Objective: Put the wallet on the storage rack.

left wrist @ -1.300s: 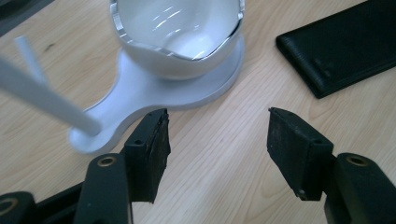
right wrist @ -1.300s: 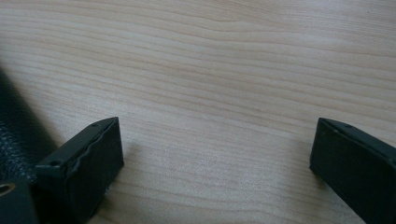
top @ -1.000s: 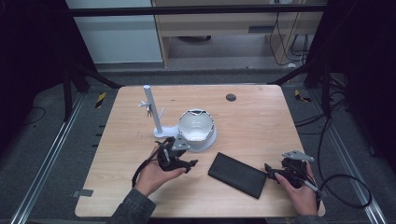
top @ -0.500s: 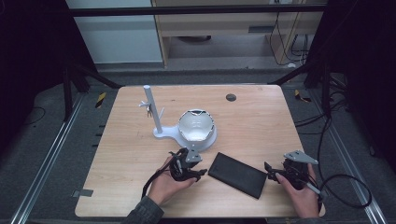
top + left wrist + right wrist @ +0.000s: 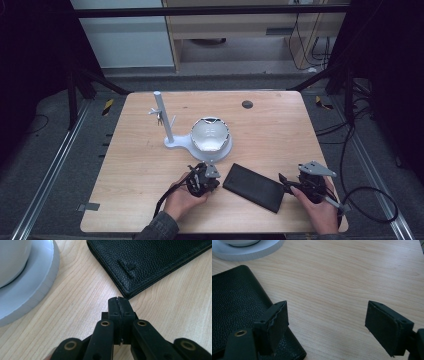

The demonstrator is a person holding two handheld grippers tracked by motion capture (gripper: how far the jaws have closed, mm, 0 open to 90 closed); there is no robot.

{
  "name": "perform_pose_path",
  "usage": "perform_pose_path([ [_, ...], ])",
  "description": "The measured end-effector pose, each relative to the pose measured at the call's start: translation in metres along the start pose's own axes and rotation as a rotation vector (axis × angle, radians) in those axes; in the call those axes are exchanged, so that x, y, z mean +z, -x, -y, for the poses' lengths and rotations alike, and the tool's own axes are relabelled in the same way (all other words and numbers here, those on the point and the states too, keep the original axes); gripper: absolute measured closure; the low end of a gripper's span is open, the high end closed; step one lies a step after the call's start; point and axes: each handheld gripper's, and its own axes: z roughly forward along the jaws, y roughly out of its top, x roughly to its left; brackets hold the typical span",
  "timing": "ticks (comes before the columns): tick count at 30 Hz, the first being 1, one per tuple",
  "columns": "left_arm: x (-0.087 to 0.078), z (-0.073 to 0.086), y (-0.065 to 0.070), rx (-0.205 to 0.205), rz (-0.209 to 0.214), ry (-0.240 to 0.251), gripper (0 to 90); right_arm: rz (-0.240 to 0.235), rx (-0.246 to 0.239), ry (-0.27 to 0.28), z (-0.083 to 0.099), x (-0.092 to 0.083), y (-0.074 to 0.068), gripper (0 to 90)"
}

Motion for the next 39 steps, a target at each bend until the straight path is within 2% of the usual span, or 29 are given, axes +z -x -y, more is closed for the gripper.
perform_pose_path([
  [16, 0.009, -0.004, 0.005, 0.032, 0.009, -0.029, 89.8, -0.019, -0.005, -0.006, 0.000, 0.001, -0.003, 18.4],
  [22, 0.010, -0.004, 0.005, 0.025, 0.021, -0.020, 89.8, -0.022, -0.011, -0.001, -0.001, 0.001, -0.004, 18.3],
  [25, 0.008, -0.004, 0.004, 0.019, 0.026, -0.009, 89.8, -0.042, -0.020, 0.001, -0.002, 0.001, -0.007, 17.9],
  [28, 0.004, -0.005, 0.003, 0.003, 0.029, 0.015, 89.8, -0.099, -0.043, 0.002, -0.005, -0.001, -0.018, 15.0],
  [30, 0.001, -0.005, 0.001, -0.026, 0.049, 0.053, 89.7, -0.141, -0.062, -0.005, -0.008, -0.002, -0.029, 12.3],
  [32, -0.001, -0.007, 0.001, -0.040, 0.065, 0.079, 89.5, -0.186, -0.101, -0.008, -0.012, -0.004, -0.046, 9.5],
  [33, -0.002, -0.008, 0.001, -0.042, 0.061, 0.081, 89.3, -0.204, -0.144, -0.013, -0.016, -0.004, -0.060, 8.1],
  [35, -0.005, -0.010, 0.000, -0.039, 0.058, 0.088, 89.2, -0.211, -0.160, -0.017, -0.017, -0.004, -0.065, 7.8],
  [39, -0.009, -0.017, -0.003, -0.051, 0.060, 0.115, 88.3, -0.222, -0.245, -0.076, -0.023, 0.001, -0.089, 7.3],
])
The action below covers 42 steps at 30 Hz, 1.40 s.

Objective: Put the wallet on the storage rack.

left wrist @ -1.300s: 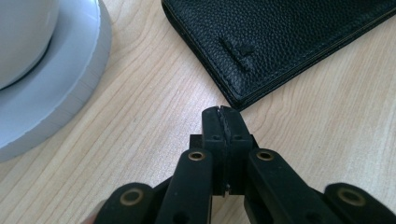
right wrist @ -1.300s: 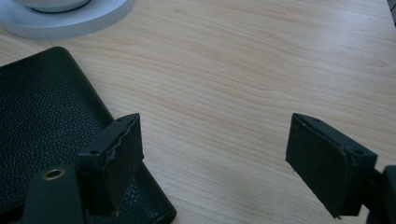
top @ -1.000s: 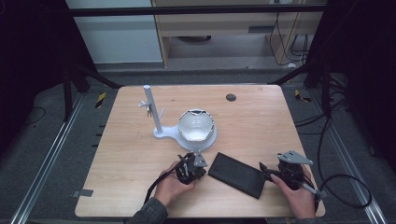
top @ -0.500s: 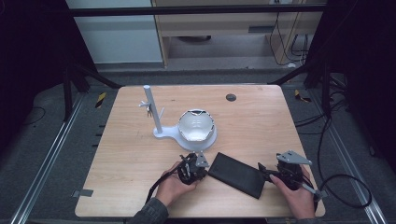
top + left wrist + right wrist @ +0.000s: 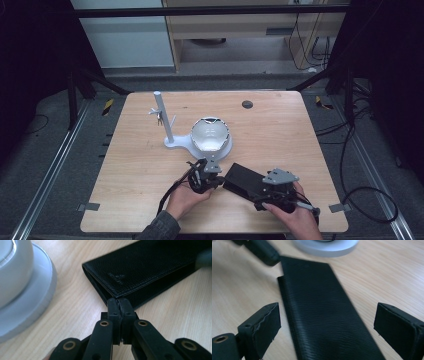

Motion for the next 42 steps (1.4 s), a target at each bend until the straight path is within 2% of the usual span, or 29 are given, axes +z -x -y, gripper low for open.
perform_pose_path([
  [2, -0.001, -0.005, -0.002, -0.007, 0.001, 0.017, 88.2, 0.002, -0.061, -0.045, -0.008, 0.007, -0.009, 8.9],
  [3, -0.002, -0.008, -0.002, -0.008, 0.004, 0.024, 88.2, 0.002, -0.061, -0.045, -0.008, 0.007, -0.009, 8.9],
  [6, -0.003, -0.017, -0.003, 0.000, 0.005, 0.039, 87.8, 0.024, -0.120, -0.095, -0.013, 0.011, -0.012, 14.8],
  [13, 0.003, -0.031, -0.006, 0.001, 0.019, 0.043, 87.1, 0.011, -0.148, -0.159, -0.022, 0.015, -0.001, 23.0],
  [16, 0.007, -0.036, -0.008, -0.016, 0.026, 0.048, 86.9, 0.007, -0.158, -0.181, -0.024, 0.015, 0.008, 25.6],
  [20, 0.011, -0.042, -0.013, -0.029, 0.035, 0.048, 86.6, 0.007, -0.144, -0.185, -0.023, 0.013, 0.017, 26.9],
  [26, 0.017, -0.048, -0.017, -0.030, 0.038, 0.023, 86.1, -0.021, -0.122, -0.186, -0.021, 0.008, 0.032, 33.0],
  [33, 0.022, -0.057, -0.020, -0.050, 0.047, 0.044, 86.2, -0.030, -0.124, -0.197, -0.021, 0.009, 0.039, 37.9],
  [42, 0.036, -0.070, -0.020, -0.041, 0.049, 0.019, 86.8, -0.037, -0.099, -0.206, -0.020, 0.011, 0.049, 39.2],
])
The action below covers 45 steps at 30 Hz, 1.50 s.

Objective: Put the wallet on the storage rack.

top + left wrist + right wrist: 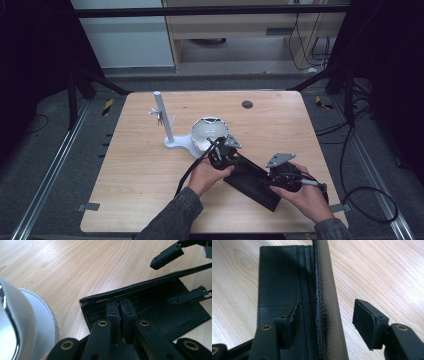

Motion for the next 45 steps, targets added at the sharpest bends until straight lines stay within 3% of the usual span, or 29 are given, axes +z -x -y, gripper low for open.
perform_pose_path([
  [10, 0.007, -0.001, -0.002, -0.009, 0.001, -0.012, 87.1, -0.013, 0.011, -0.021, 0.002, 0.000, 0.011, 47.9],
  [12, 0.007, -0.001, -0.002, -0.010, 0.003, -0.007, 86.8, -0.016, 0.012, -0.027, 0.001, 0.000, 0.012, 53.7],
  [16, 0.004, -0.001, 0.000, -0.008, -0.001, -0.004, 84.3, -0.017, -0.042, -0.032, 0.001, -0.001, 0.010, 79.2],
  [21, -0.007, 0.000, 0.003, 0.004, -0.024, 0.002, 80.4, 0.013, -0.094, -0.023, 0.001, -0.004, 0.007, 84.6],
  [24, -0.017, 0.004, 0.005, 0.013, -0.043, 0.002, 71.7, 0.013, -0.116, -0.015, 0.002, -0.006, 0.007, 84.8],
  [29, -0.028, 0.012, 0.009, 0.045, -0.052, -0.011, 40.0, 0.022, -0.130, 0.041, 0.003, -0.018, 0.007, 84.9],
  [32, -0.034, 0.018, 0.010, 0.064, -0.048, -0.007, 27.2, 0.025, -0.134, 0.071, 0.003, -0.028, 0.007, 85.0],
  [40, -0.043, 0.028, 0.003, 0.023, -0.042, 0.046, 17.6, 0.023, -0.144, 0.144, -0.002, -0.047, 0.006, 85.0],
  [45, -0.044, 0.030, 0.003, 0.029, -0.042, 0.062, 16.7, 0.009, -0.139, 0.177, -0.007, -0.055, 0.007, 85.1],
])
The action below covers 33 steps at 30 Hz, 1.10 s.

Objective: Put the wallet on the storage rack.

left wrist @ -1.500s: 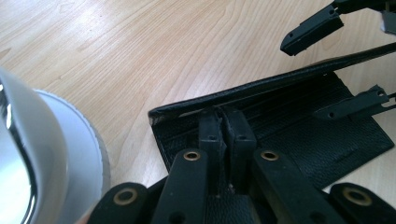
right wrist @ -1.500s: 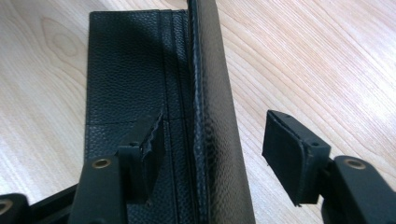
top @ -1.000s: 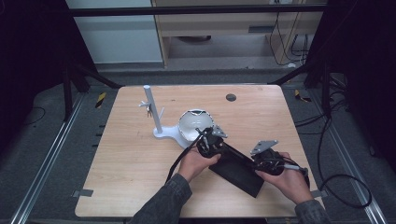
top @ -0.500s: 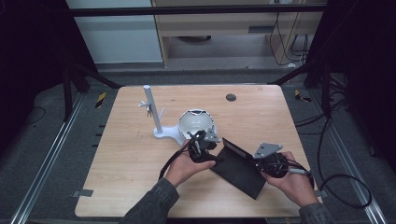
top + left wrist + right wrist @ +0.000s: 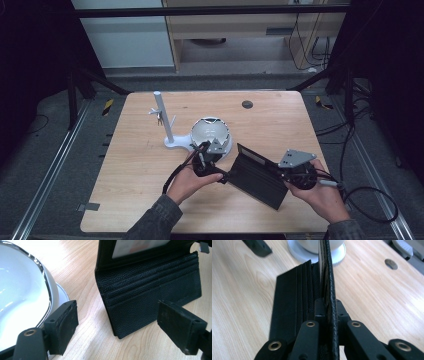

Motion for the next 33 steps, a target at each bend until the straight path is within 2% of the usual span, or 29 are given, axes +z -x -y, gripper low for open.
perform_pose_path([
  [4, 0.000, 0.002, 0.001, 0.001, 0.001, 0.012, 16.7, -0.004, -0.013, 0.021, -0.005, -0.006, 0.000, 85.2],
  [8, 0.001, 0.005, 0.001, -0.004, 0.004, 0.032, 16.7, -0.015, -0.007, 0.051, -0.008, -0.010, 0.001, 85.2],
  [14, 0.005, 0.009, -0.002, -0.007, 0.015, 0.028, 16.7, -0.022, 0.003, 0.104, -0.013, -0.019, 0.002, 85.3],
  [25, 0.005, 0.005, -0.005, -0.028, 0.058, 0.088, 16.9, -0.031, -0.006, 0.178, -0.030, -0.038, 0.004, 85.3],
  [33, 0.003, -0.003, -0.007, -0.018, 0.085, 0.097, 17.2, -0.035, -0.019, 0.201, -0.039, -0.044, 0.004, 85.3],
])
